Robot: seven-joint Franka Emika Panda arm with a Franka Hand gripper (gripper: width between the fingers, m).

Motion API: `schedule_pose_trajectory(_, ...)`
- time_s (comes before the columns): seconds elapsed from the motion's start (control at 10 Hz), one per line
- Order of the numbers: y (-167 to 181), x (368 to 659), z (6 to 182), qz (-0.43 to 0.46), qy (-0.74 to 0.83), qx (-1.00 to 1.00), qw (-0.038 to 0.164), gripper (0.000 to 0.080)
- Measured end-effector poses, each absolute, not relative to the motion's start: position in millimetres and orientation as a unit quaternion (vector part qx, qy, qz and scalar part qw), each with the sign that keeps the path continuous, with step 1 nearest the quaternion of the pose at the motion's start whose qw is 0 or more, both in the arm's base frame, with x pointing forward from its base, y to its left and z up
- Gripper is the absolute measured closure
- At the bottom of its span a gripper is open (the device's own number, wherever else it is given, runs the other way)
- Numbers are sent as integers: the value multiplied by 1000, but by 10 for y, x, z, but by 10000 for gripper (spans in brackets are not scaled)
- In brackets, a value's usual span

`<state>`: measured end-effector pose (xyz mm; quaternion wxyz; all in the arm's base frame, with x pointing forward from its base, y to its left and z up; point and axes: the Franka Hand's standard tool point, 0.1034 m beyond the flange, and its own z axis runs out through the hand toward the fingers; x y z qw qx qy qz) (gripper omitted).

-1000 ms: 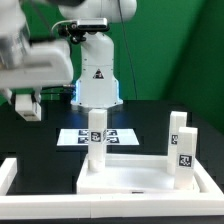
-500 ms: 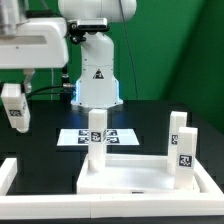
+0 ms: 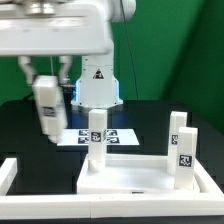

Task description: Assemble desk

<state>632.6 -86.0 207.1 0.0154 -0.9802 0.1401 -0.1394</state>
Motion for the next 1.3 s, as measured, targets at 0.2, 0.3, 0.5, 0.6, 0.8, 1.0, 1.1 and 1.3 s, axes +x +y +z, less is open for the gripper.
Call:
schedule_pose_trajectory(0.2, -821, 6190, 2032, -198, 128, -972, 2, 509)
schedule_pose_trajectory(0.3, -847, 6200, 2028, -227, 128, -965, -10, 508)
schedule_pose_trajectory(0.5, -842, 6201, 2012, -228, 127, -965, -11, 508)
schedule_pose_trajectory(0.6, -843, 6199, 2001, -229, 126, -965, -12, 508)
schedule_pose_trajectory(0.8, -758, 6128, 1913, -253, 129, -958, -20, 508)
schedule_pose_trajectory(1.0, -801, 6140, 1893, -268, 137, -953, -22, 508)
schedule_pose_trajectory(1.1, -816, 6150, 1931, -273, 142, -951, -20, 508)
schedule_pose_trajectory(1.3, -804, 6153, 1936, -273, 141, -951, -20, 508)
